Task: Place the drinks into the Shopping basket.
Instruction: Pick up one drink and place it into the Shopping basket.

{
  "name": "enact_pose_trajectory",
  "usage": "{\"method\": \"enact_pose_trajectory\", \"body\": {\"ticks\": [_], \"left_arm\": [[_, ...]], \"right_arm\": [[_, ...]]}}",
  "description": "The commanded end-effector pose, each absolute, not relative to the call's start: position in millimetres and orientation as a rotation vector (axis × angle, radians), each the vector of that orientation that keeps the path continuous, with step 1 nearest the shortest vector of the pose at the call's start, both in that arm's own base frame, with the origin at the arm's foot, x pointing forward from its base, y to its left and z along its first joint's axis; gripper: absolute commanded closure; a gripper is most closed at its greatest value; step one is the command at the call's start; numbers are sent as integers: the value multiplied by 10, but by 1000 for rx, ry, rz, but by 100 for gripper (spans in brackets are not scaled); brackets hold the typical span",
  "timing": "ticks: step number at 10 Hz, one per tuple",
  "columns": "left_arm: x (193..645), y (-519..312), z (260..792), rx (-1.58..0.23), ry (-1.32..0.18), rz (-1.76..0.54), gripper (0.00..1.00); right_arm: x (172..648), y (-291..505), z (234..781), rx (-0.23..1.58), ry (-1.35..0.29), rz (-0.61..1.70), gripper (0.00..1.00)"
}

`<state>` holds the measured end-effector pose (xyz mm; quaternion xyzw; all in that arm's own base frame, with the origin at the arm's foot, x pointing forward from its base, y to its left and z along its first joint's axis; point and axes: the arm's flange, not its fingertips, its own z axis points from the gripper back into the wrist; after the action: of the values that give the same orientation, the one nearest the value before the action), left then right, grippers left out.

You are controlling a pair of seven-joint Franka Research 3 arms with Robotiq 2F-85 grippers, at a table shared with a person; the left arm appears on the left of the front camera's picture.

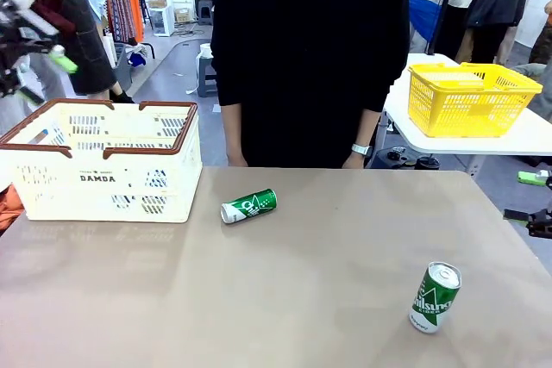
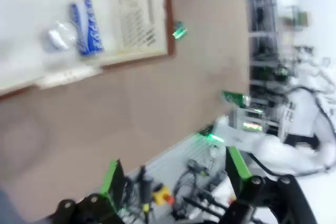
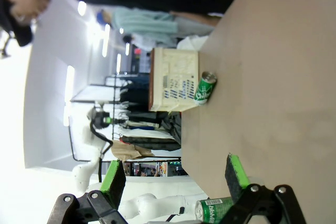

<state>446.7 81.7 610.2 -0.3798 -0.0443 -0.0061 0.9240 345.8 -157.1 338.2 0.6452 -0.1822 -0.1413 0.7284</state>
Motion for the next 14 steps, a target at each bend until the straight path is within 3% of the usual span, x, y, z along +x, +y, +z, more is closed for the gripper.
{"method": "enact_pose_trajectory", "body": {"ticks": [1,3,5,6,14], "left_arm": [[3789,1137,5579,-1009,-80,-86,0],[3459,1439,5226,-1198,-115,-72,0],[3666,1715,4923,-1325,-51,-70,0],[3312,1503,5114,-1209,-111,-64,0],[3312,1503,5114,-1209,-111,-64,0]], "right_arm": [[3452,-1584,3437,1420,-380,-316,0],[3452,-1584,3437,1420,-380,-316,0],[3452,-1584,3437,1420,-380,-316,0],[3452,-1584,3437,1420,-380,-316,0],[3452,-1584,3437,1420,-380,-316,0]]}}
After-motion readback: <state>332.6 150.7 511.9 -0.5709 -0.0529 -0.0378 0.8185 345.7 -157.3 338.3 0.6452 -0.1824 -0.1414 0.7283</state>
